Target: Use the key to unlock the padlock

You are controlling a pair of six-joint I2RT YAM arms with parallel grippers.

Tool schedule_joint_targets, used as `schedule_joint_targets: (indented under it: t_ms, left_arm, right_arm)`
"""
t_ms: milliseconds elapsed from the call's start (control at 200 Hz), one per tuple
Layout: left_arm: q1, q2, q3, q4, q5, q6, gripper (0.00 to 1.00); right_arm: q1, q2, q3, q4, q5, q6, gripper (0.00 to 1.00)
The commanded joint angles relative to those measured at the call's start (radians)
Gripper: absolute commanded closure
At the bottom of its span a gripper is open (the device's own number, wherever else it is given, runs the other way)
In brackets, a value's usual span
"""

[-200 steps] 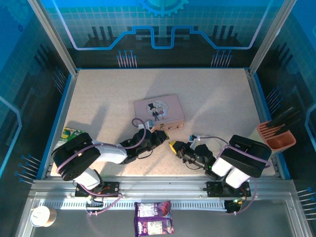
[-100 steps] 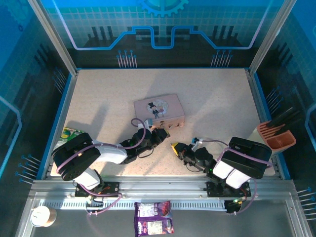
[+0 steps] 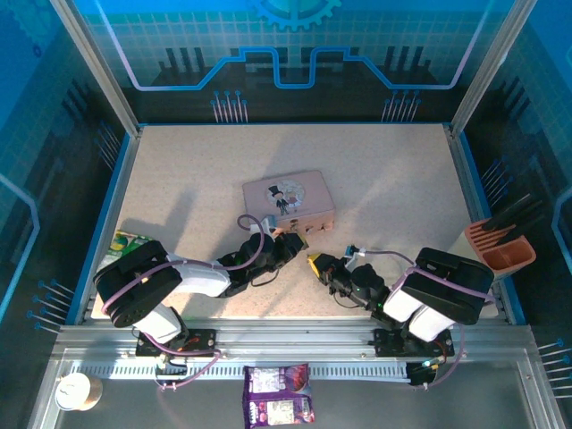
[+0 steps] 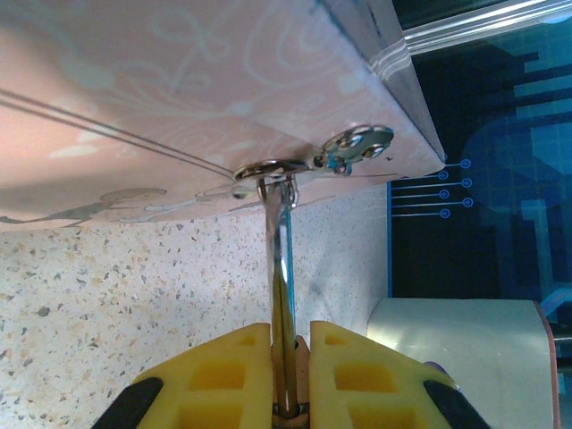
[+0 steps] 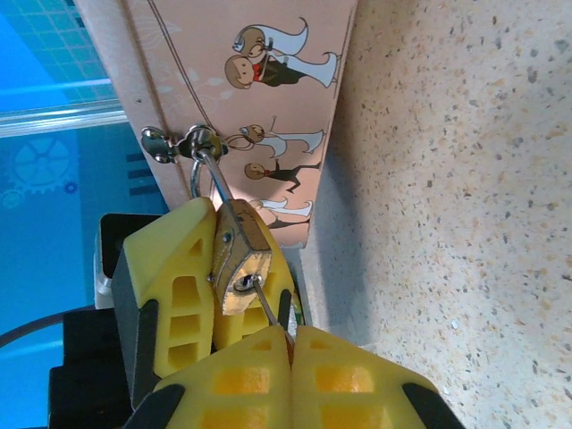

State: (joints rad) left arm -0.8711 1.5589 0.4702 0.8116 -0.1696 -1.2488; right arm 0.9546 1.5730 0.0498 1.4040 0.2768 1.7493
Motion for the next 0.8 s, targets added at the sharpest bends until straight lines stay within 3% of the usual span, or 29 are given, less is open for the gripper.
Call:
schedule_joint_targets:
  t_ms: [0,795]
  left_arm:
    - [-0.017,-0.013,0.045,0.096,0.002,-0.002,1.0]
    - [-0.026,-0.043,0.07,0.028,0.004,-0.01,1.0]
  right_arm:
    - [-0.007,-0.012,0.009,0.019,0.018,-0.019,1.0]
    - [-0.022,-0.016,-0.01,0.019,0.036,-0.01,1.0]
